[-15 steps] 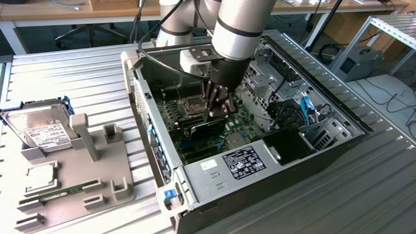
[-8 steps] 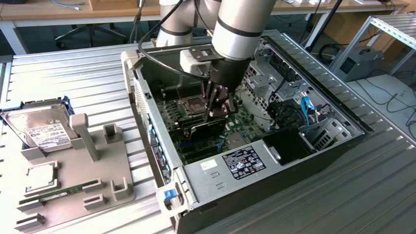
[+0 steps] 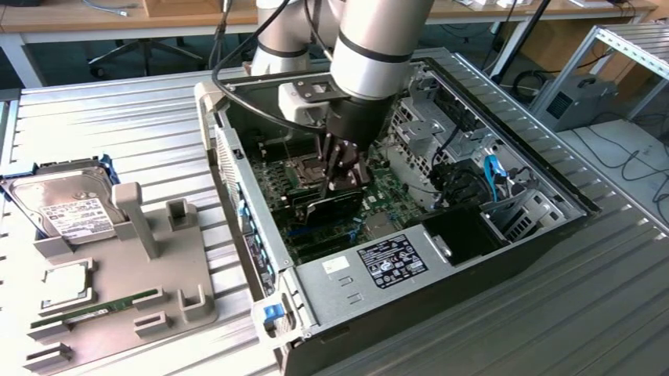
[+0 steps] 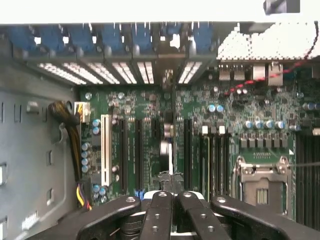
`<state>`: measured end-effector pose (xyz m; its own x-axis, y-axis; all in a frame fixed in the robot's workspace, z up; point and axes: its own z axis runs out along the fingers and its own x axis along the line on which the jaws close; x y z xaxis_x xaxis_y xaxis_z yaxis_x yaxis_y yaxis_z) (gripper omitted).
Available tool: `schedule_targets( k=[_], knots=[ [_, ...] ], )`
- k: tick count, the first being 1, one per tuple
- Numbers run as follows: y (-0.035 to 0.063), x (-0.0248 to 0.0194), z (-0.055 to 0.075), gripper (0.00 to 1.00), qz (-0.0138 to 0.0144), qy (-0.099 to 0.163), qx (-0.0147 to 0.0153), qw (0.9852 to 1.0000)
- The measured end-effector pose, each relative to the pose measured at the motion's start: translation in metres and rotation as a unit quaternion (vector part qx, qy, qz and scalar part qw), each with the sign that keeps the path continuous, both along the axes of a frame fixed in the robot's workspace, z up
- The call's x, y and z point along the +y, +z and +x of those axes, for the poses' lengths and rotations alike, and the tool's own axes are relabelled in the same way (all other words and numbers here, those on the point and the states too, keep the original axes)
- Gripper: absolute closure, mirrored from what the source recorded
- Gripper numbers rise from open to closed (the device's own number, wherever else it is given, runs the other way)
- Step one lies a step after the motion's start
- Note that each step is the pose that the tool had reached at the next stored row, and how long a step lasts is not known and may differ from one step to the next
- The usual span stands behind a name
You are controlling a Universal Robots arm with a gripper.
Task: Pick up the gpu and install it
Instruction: 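Press down on the gpu until it lock into place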
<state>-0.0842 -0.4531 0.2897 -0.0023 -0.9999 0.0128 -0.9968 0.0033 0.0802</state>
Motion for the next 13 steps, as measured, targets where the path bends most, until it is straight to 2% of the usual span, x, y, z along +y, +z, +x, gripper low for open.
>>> schedule_targets(
  k=[3, 8, 13],
  knots=[
    [-0.0049, 0.0006, -0.005, 0.89, -0.0001, 0.0, 0.0, 1.0],
    [-0.0092, 0.0057, -0.011, 0.89, 0.0001, 0.0, 0.0, 1.0],
    [-0.014, 0.0057, -0.014, 0.89, -0.0006, 0.0, 0.0001, 1.0]
  ],
)
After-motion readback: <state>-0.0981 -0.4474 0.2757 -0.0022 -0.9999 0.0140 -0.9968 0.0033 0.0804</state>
